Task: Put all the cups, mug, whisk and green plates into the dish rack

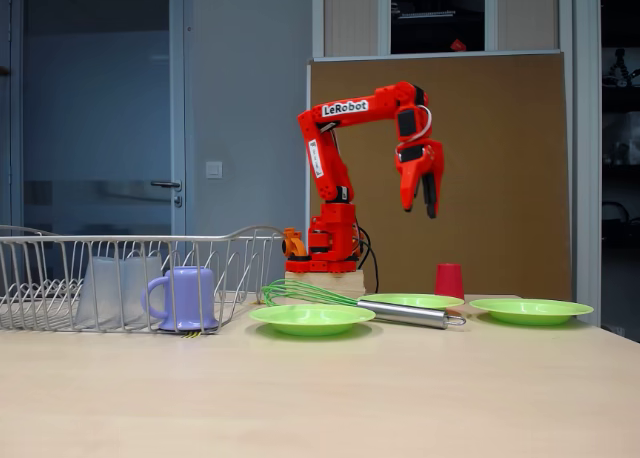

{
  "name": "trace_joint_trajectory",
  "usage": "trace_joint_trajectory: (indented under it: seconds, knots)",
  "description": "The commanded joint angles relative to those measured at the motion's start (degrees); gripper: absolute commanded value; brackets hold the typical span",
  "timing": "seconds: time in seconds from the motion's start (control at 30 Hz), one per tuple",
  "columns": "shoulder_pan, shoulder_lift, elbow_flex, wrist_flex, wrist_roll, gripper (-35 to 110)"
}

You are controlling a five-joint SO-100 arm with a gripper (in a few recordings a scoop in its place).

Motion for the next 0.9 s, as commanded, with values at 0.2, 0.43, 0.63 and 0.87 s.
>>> trace_joint_trajectory:
  seconds: [0.2, 0.43, 0.63, 0.87]
  knots:
    - [-16.08, -3.25, 8.00, -14.24, 15.38, 46]
    - [-16.26, -9.58, 10.72, -23.55, 14.33, 46]
    - [-16.00, -15.12, 10.81, -29.36, 14.15, 46]
    - [-16.17, -17.75, 12.66, -33.93, 14.85, 45]
